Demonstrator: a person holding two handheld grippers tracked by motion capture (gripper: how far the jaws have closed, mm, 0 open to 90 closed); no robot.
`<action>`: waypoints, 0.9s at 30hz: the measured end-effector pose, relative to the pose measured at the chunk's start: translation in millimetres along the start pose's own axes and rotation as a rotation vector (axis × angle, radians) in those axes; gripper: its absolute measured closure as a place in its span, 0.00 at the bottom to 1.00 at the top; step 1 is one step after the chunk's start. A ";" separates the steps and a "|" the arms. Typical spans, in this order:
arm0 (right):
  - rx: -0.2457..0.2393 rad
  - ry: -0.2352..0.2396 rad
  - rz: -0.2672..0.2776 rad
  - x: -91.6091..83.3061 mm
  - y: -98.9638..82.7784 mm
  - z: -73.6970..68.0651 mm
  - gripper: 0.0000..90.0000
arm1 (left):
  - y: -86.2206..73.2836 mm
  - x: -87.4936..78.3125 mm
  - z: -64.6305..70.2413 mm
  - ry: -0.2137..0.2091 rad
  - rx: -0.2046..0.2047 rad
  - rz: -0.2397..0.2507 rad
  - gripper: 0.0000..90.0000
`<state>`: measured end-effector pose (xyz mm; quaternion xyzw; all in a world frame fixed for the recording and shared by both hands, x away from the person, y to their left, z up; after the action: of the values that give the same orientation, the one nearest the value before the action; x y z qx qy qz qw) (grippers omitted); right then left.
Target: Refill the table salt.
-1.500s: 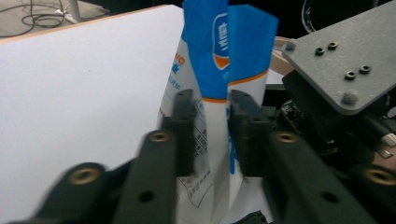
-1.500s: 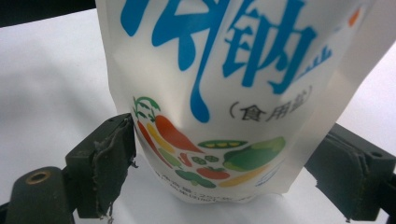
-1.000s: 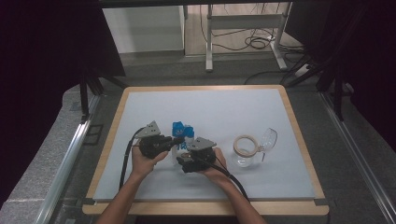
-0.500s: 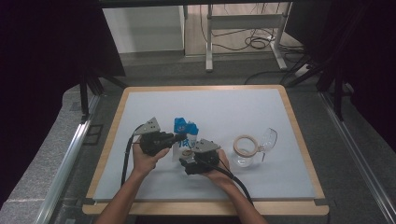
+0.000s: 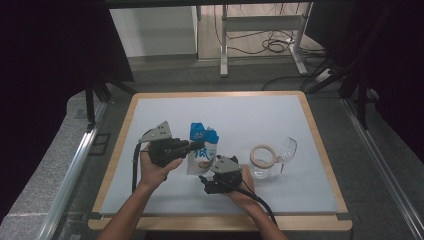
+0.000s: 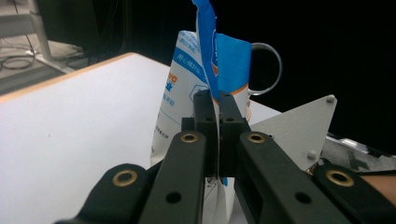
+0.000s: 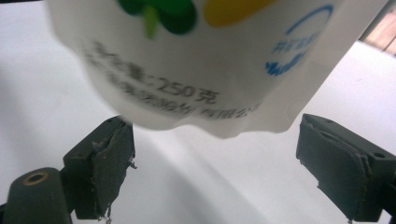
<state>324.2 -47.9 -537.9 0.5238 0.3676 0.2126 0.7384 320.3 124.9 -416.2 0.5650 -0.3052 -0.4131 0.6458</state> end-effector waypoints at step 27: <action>0.018 -0.097 0.064 -34.3 -6.3 -10.8 0.33 | 3.1 40.0 4.5 -0.092 -0.045 -0.065 1.00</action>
<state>293.6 -67.5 -534.8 0.5516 0.3161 0.2071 0.7436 335.9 87.7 -415.3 0.5402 -0.3068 -0.4661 0.6299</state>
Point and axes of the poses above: each handheld gripper's, and its own axes: x roughly forward along the jaws, y roughly out of its top, z roughly to its right, the point moved 3 cm from there along x, roughly forward along the jaws, and after that the axes turned 11 degrees about z, right-handed, at the moved point
